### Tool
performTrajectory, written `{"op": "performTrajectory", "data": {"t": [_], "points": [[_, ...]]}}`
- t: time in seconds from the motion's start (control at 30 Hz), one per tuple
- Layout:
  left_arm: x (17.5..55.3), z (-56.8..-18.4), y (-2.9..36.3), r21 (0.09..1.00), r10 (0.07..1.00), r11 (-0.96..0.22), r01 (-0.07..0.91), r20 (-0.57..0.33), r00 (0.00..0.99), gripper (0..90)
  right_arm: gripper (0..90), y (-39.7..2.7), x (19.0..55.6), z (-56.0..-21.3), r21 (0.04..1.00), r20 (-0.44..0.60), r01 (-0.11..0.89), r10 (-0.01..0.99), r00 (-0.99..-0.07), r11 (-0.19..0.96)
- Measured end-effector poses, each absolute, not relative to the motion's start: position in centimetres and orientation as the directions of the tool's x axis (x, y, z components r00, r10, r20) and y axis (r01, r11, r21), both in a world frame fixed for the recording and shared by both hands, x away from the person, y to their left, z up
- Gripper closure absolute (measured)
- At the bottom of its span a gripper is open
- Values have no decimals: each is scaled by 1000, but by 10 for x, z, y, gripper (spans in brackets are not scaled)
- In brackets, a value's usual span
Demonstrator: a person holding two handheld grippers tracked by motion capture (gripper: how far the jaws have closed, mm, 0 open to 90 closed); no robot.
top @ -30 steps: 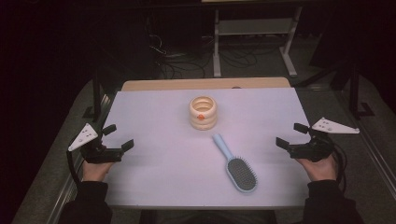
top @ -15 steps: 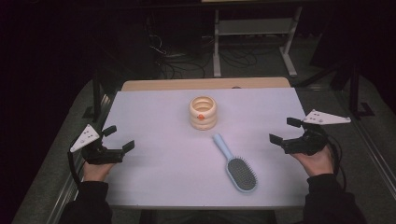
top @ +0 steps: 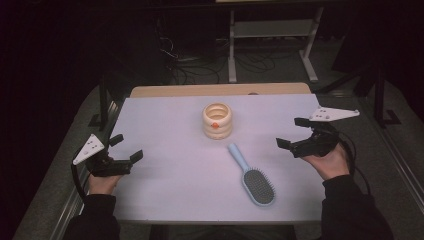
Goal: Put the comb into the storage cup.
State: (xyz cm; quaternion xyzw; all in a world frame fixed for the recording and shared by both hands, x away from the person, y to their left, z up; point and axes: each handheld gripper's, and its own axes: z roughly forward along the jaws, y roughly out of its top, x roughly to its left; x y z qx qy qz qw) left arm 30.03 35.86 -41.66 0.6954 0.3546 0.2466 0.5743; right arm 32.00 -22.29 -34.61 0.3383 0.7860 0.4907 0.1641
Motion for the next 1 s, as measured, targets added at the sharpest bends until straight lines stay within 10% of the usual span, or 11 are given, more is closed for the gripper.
{"op": "performTrajectory", "data": {"t": [1.0], "points": [[300, -416, 360, 977, 779, -74, 201, -69, 623, 0, 0, -182, 347, -353, 822, 77, 405, 626, -776, 401]]}}
